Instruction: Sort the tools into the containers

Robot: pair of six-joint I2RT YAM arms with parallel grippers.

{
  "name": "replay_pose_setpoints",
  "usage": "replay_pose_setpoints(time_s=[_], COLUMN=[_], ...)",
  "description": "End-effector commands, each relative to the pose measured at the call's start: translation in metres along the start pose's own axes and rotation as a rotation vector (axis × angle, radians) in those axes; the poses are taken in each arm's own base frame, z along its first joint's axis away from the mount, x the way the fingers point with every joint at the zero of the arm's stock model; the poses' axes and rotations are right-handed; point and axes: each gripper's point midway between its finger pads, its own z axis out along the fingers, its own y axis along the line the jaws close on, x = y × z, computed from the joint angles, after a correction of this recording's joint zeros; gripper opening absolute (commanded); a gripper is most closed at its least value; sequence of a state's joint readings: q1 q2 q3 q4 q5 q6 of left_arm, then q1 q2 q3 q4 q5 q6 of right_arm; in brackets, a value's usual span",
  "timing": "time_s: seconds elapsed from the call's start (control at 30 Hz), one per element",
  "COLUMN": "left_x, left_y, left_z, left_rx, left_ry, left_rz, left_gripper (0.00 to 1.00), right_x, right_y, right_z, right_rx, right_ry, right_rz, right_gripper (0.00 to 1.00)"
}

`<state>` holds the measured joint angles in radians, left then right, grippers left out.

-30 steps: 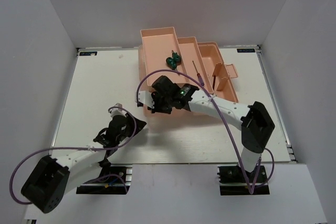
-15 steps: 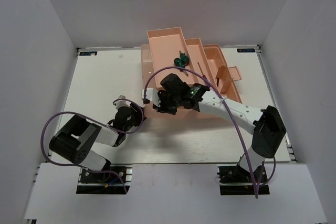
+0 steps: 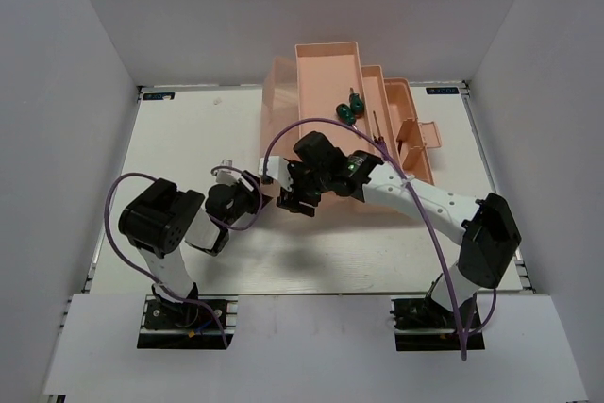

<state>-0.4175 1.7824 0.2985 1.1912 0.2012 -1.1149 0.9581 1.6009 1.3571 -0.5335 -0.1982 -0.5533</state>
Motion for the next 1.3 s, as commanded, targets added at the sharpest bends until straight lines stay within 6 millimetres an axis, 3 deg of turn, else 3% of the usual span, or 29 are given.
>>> replay_pose_setpoints(time_s=[0.0, 0.07, 0.13, 0.27, 0.3, 0.4, 0.5, 0.53, 0.73, 0.9, 0.93, 1.03, 1.17, 1.27], left_x=[-0.025, -0.028, -0.027, -0.032, -0.031, -0.034, -0.035, -0.035, -0.038, -0.043, -0.045, -0.048, -0.049, -0.049], left_y=[-0.093, -0.09, -0.086, -0.087, -0.085, -0.082, -0.083, -0.083, -0.088, -0.094, -0.097, -0.101, -0.104, -0.105], left_z=[-0.004, -0.003, -0.002, -0.003, -0.003, 0.0, -0.001, -0.001, 0.001, 0.011, 0.013, 0.016, 0.018, 0.02], left_rx=[0.36, 0.346, 0.33, 0.327, 0.318, 0.303, 0.302, 0.302, 0.308, 0.307, 0.31, 0.315, 0.319, 0.317], left_ry=[-0.06, -0.065, -0.057, -0.068, -0.063, -0.066, -0.066, -0.066, -0.069, -0.068, -0.07, -0.072, -0.064, -0.063], left_rz=[0.07, 0.067, 0.062, 0.061, 0.059, 0.055, 0.054, 0.054, 0.056, 0.056, 0.057, 0.058, 0.06, 0.059], left_gripper=[0.72, 0.72, 0.72, 0.72, 0.72, 0.72, 0.72, 0.72, 0.72, 0.72, 0.72, 0.72, 0.72, 0.72], right_x=[-0.023, -0.024, -0.028, -0.033, -0.039, -0.025, -0.007, -0.003, 0.035, 0.004, -0.012, -0.03, -0.061, -0.067], right_y=[-0.003, 0.0, 0.004, 0.0, -0.002, -0.016, -0.029, -0.029, -0.02, -0.039, -0.042, -0.027, -0.031, -0.031], right_z=[-0.004, -0.008, -0.018, -0.04, -0.051, -0.056, -0.055, -0.052, -0.034, -0.071, -0.087, -0.109, -0.154, -0.171], right_rx=[0.011, -0.005, -0.011, 0.032, 0.058, 0.148, 0.237, 0.235, 0.273, 0.389, 0.405, 0.351, 0.363, 0.37], right_ry=[-0.077, -0.077, -0.083, -0.082, -0.102, -0.041, 0.037, 0.051, 0.132, 0.034, -0.016, -0.075, -0.172, -0.184], right_rz=[-0.058, -0.069, -0.093, -0.137, -0.158, -0.156, -0.126, -0.095, 0.027, 0.019, 0.0, -0.036, -0.038, -0.06], right_gripper=[0.73, 0.82, 0.82, 0.64, 0.54, 0.52, 0.77, 0.9, 0.9, 0.9, 0.9, 0.9, 0.9, 0.9])
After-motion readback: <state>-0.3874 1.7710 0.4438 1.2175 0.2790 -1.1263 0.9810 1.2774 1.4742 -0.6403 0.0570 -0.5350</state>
